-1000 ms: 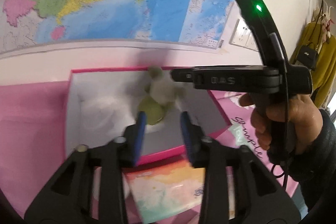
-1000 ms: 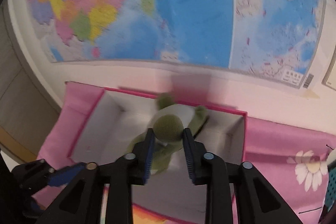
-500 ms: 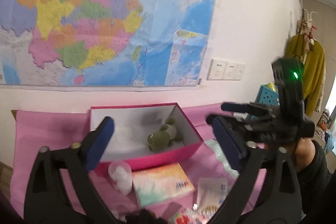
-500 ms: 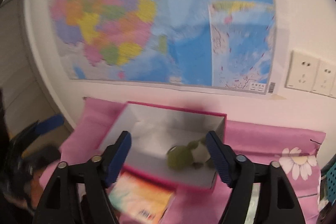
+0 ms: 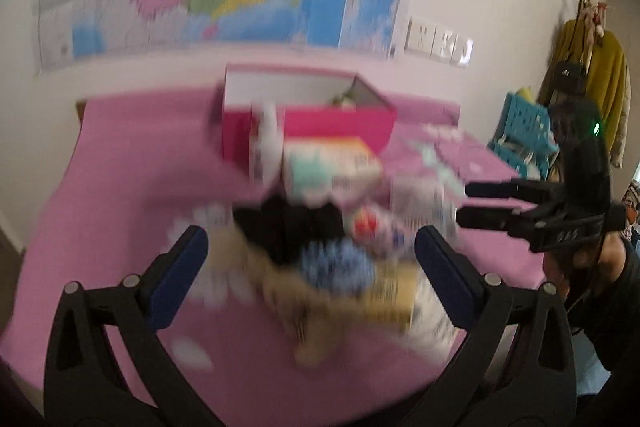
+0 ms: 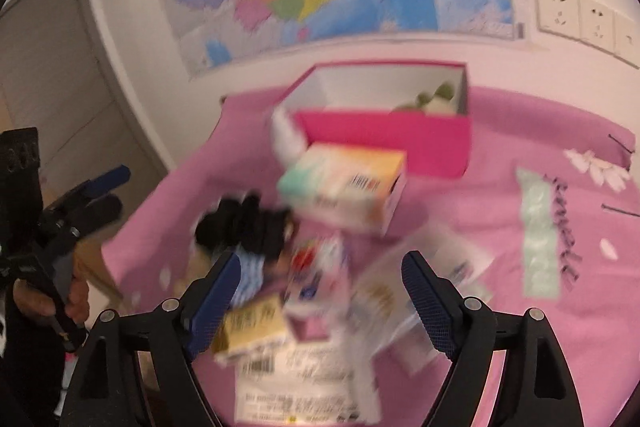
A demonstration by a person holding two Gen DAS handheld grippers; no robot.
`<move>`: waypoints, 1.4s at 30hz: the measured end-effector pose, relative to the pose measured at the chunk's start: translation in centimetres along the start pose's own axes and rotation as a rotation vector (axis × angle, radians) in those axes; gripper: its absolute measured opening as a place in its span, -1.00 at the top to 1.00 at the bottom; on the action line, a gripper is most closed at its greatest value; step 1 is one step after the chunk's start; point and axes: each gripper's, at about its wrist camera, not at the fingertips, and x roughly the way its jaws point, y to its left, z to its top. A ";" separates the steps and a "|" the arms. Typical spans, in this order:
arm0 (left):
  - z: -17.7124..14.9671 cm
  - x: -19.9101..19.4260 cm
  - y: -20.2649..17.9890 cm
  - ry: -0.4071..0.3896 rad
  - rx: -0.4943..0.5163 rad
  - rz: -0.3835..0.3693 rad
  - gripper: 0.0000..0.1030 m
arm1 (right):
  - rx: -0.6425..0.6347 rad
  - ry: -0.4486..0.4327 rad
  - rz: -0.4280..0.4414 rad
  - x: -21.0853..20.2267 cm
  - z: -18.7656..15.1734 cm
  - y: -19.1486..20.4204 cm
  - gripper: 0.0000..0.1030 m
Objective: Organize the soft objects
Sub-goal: 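Move the right gripper back to the yellow tissue pack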
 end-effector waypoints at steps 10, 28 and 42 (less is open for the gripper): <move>-5.2 -0.5 -4.3 0.051 0.032 -0.123 -1.00 | -0.041 0.068 0.092 1.0 -4.3 2.8 -0.64; -7.1 3.4 -6.7 0.139 0.020 -0.254 -0.78 | 0.094 0.159 0.150 4.6 -5.7 1.3 -0.23; -7.2 6.3 -4.8 0.195 -0.062 -0.228 -0.74 | 0.098 0.217 0.207 7.0 -5.4 1.2 -0.18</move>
